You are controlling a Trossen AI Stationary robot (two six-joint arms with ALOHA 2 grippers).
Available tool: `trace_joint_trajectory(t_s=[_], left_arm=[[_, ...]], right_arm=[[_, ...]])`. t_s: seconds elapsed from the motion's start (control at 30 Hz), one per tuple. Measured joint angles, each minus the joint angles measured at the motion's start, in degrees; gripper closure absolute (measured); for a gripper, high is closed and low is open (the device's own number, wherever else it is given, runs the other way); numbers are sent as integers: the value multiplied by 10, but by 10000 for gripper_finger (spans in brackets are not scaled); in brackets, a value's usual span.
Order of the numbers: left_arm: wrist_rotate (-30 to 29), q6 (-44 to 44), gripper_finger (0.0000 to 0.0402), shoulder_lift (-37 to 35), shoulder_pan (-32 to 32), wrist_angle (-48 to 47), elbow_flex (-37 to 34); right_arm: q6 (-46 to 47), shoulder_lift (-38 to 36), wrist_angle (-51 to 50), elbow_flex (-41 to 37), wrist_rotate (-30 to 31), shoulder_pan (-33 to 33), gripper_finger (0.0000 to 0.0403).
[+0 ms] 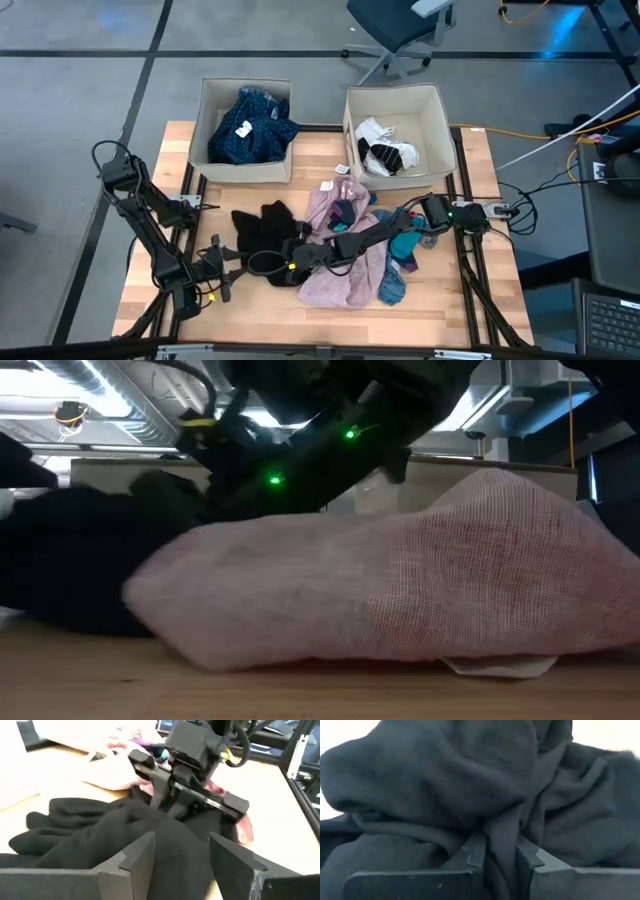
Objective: Sort clothes
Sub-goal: Put the black shirt into the right brown laundry organizer
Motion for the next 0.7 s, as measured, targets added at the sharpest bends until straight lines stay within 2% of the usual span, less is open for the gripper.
trace_joint_trajectory(t_s=[0.17,0.33,0.5,0.7], left_arm=[[-4,61,229,-2,2,-4,0],[-47,112,229,-5,15,-4,0],[-123,115,229,-5,35,-3,0],[-129,133,229,-5,54,-3,0]], right_arm=[[-32,-63,-63,-1,64,0,354],[-76,-133,-71,0,129,0,354],[-158,-210,-77,0,197,0,352],[-224,-302,-116,1,250,-11,350]])
